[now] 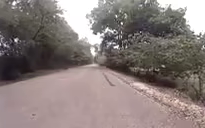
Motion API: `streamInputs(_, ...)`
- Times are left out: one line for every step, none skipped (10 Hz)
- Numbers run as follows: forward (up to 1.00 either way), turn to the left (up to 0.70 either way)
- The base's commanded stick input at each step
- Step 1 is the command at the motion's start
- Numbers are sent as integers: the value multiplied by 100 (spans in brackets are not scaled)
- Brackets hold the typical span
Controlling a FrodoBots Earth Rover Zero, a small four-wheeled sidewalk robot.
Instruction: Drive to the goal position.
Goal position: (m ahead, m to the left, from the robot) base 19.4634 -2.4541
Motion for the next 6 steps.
streamInputs(70,0)
streamInputs(70,0)
streamInputs(70,0)
streamInputs(70,0)
streamInputs(70,0)
streamInputs(70,0)
